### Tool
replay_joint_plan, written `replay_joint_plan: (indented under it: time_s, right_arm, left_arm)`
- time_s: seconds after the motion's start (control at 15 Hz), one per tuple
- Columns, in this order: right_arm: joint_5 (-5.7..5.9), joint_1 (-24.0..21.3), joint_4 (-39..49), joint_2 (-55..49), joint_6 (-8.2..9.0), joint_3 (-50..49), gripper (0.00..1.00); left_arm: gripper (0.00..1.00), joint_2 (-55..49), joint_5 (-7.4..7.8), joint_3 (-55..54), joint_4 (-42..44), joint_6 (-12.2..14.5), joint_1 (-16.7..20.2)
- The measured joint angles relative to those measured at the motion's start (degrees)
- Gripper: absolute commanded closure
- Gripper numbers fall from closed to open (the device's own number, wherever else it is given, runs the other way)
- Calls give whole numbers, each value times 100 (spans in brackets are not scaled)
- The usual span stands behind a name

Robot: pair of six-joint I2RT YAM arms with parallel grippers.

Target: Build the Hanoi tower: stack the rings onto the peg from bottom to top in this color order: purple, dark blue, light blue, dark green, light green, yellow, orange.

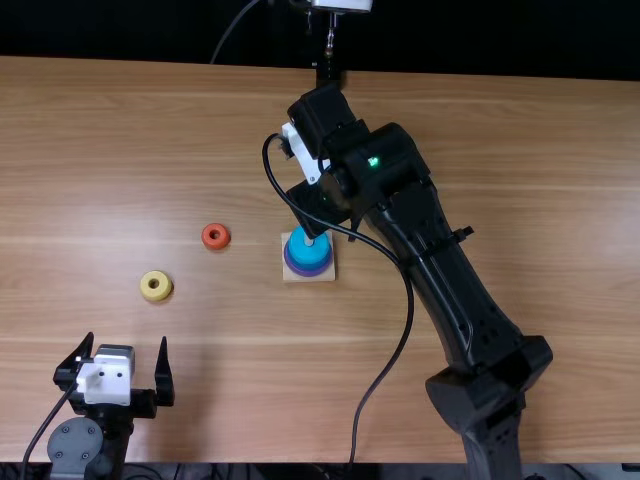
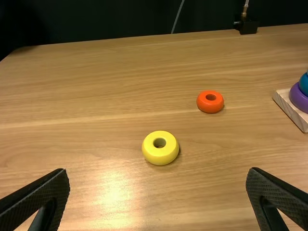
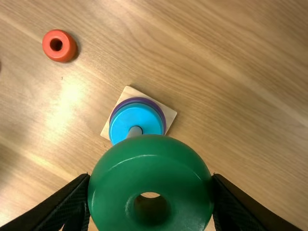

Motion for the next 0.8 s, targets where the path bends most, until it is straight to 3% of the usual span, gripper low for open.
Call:
replay_joint_plan:
  time_s: [0.8]
  right_arm:
    - [-2,-2,2,37,-48,74,100]
  left_arm:
    - [0,-2,-2,2,7,2,0]
